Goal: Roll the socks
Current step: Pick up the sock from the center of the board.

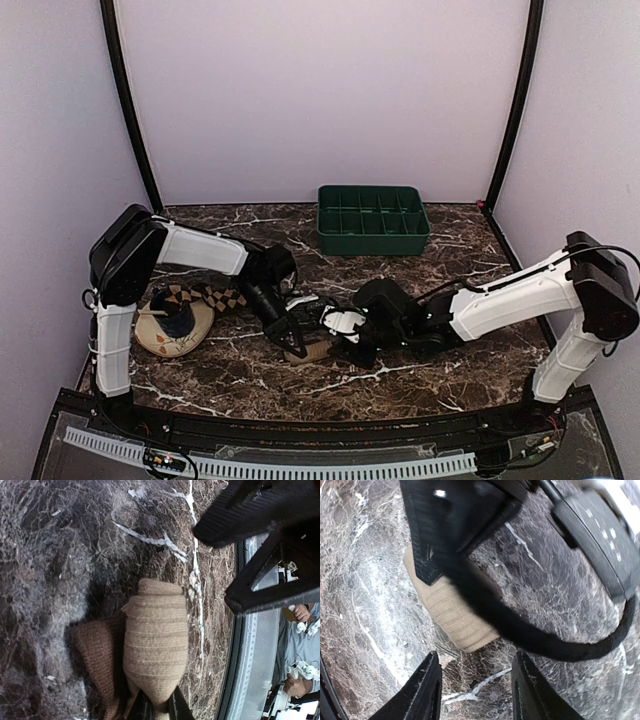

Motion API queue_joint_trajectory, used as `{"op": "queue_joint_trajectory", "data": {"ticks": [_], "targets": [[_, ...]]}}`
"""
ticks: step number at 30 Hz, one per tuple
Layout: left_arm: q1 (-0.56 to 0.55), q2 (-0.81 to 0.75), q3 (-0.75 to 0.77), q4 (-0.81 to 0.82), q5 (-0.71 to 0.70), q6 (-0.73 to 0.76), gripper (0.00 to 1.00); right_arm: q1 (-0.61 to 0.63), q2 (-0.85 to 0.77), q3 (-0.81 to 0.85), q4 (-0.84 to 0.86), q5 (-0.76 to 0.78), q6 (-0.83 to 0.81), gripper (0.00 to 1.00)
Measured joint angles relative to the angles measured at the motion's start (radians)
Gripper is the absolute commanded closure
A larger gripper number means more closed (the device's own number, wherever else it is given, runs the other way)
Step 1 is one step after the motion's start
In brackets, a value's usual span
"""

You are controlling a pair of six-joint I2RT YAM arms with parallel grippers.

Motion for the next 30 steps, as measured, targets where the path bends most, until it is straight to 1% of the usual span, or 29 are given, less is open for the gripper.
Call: {"op": "queue_joint_trajectory", "data": {"ticks": [4, 8, 16, 24, 30], "targets": [[0.003, 0.015, 0.008, -0.017, 0.018, 0.0, 1.0, 0.041, 0.01, 0.008, 0.006, 0.065, -0.049, 0.53], [0.004, 0.019, 0.011, -0.024, 0.025, 0.0, 1.0, 0.065, 0.056, 0.037, 0.014, 0.109, -0.099, 0.51], [0.005, 0.023, 0.013, -0.028, 0.03, 0.0, 1.0, 0.092, 0.129, 0.097, 0.005, 0.134, -0.18, 0.5], [0.009, 0.035, 0.021, -0.041, 0.045, 0.002, 1.0, 0.098, 0.184, 0.127, -0.001, 0.134, -0.23, 0.51], [0.011, 0.038, 0.022, -0.044, 0.051, 0.003, 1.0, 0.098, 0.22, 0.144, -0.002, 0.133, -0.265, 0.55]]}}
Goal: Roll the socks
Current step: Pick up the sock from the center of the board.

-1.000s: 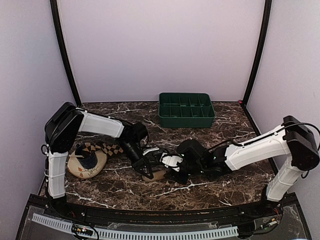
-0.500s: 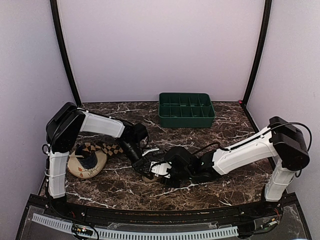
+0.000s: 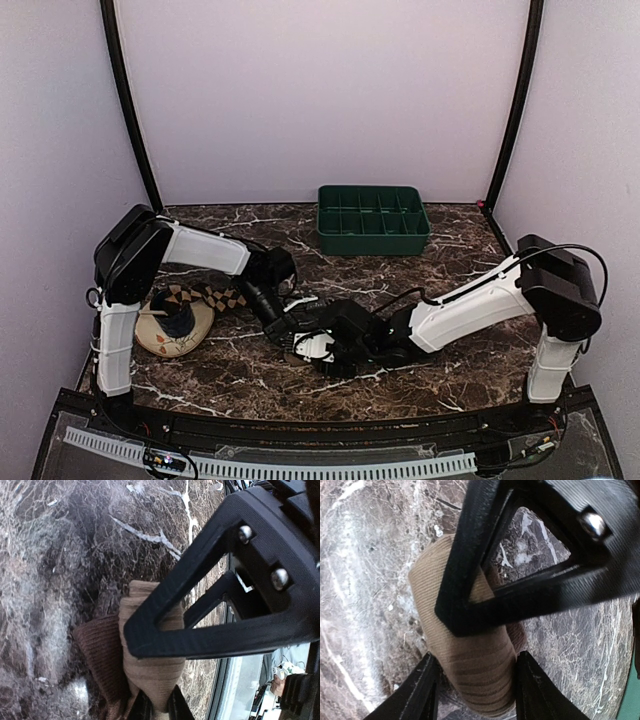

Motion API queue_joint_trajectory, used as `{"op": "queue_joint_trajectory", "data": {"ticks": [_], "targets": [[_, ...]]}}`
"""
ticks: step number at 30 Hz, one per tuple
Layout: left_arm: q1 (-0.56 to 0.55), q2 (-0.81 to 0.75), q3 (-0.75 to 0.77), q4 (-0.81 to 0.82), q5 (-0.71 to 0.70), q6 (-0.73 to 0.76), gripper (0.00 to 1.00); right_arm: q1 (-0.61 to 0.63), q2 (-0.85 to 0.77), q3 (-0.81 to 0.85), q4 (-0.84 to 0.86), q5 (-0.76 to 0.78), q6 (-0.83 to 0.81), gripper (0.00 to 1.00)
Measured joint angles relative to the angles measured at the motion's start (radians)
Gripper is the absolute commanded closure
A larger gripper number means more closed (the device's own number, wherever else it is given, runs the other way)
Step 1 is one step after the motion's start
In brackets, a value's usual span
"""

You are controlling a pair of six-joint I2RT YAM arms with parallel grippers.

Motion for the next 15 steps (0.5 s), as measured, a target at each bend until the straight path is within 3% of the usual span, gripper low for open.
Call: {"op": "queue_joint_trajectory", "data": {"ticks": [4, 11, 15], "targets": [[0.001, 0.003, 0.003, -0.003, 0.003, 0.001, 1.0, 0.0, 0.021, 0.019, 0.0, -0.006, -0.022, 0.6], [0.007, 0.005, 0.005, -0.025, 0.003, 0.005, 1.0, -0.022, 0.053, 0.081, -0.068, -0.073, -0.048, 0.78], [0.011, 0.006, 0.006, -0.032, 0.002, 0.004, 0.95, -0.052, 0.071, 0.138, -0.154, -0.149, -0.048, 0.82]]}}
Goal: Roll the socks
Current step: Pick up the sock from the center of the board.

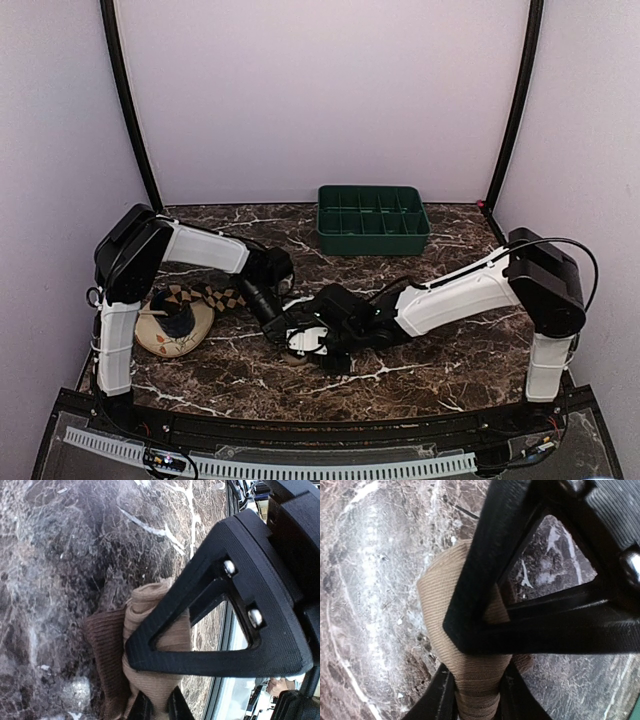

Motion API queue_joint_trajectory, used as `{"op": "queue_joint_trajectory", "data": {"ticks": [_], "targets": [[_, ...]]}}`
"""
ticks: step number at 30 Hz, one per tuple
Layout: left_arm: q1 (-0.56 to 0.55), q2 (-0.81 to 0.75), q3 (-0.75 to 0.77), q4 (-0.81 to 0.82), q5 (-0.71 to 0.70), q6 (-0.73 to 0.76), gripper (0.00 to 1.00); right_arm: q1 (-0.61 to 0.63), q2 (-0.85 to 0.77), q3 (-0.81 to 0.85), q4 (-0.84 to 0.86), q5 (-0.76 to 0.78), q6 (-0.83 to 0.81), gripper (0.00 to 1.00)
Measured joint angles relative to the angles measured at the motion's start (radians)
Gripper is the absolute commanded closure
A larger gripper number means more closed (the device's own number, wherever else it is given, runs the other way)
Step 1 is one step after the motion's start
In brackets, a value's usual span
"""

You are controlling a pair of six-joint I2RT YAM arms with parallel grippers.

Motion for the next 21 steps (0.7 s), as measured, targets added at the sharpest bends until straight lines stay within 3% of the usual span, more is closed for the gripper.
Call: {"op": "queue_joint_trajectory", "data": {"ticks": [4, 9, 15, 21], "targets": [[0.004, 0.002, 0.007, -0.009, -0.002, -0.004, 0.83, -0.029, 0.016, 0.047, -0.069, -0.072, 0.001, 0.86], [0.005, 0.003, 0.02, -0.02, -0.025, -0.026, 0.76, -0.053, 0.038, 0.101, -0.143, -0.134, 0.009, 0.92], [0.023, -0.01, 0.014, -0.01, -0.055, -0.067, 0.74, -0.076, 0.053, 0.132, -0.181, -0.193, 0.039, 1.0], [0.042, -0.087, -0.036, 0.026, -0.131, -0.115, 0.72, -0.082, 0.066, 0.15, -0.182, -0.217, 0.082, 1.0]]}}
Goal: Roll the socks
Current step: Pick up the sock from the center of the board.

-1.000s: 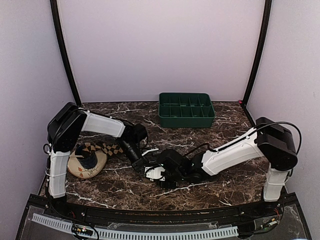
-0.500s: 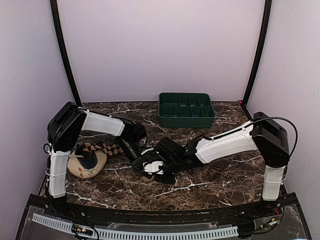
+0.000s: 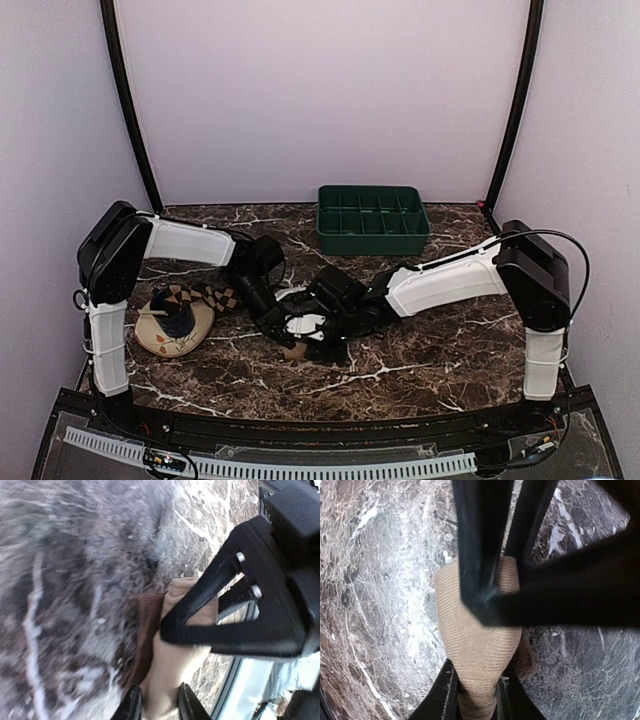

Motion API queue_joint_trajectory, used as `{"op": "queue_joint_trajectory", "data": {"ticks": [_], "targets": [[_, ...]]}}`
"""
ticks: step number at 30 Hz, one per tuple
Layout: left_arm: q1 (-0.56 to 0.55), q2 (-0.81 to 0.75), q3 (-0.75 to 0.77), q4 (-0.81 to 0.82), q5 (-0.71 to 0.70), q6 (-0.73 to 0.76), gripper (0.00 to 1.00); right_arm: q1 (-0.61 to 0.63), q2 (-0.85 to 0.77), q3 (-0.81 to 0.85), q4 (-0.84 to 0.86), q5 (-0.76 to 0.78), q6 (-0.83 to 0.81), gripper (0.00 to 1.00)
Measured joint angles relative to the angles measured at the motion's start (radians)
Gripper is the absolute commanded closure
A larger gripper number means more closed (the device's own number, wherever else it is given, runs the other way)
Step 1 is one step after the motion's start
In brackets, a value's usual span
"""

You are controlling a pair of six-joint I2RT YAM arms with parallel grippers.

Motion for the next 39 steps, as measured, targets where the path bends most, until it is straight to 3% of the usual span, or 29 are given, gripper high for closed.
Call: {"op": "queue_joint_trajectory", "data": {"ticks": [13, 26, 39], "targets": [[0.076, -0.178, -0.078, 0.07, -0.131, -0.072, 0.71, -0.007, -0.015, -0.04, 0.052, -0.028, 0.105, 1.0], [0.091, -0.261, -0.106, 0.189, -0.334, -0.17, 0.68, -0.007, -0.059, -0.071, 0.027, -0.024, 0.242, 1.0], [0.104, -0.374, -0.119, 0.311, -0.51, -0.264, 0.65, -0.065, -0.138, 0.021, -0.016, 0.023, 0.442, 1.0]]}}
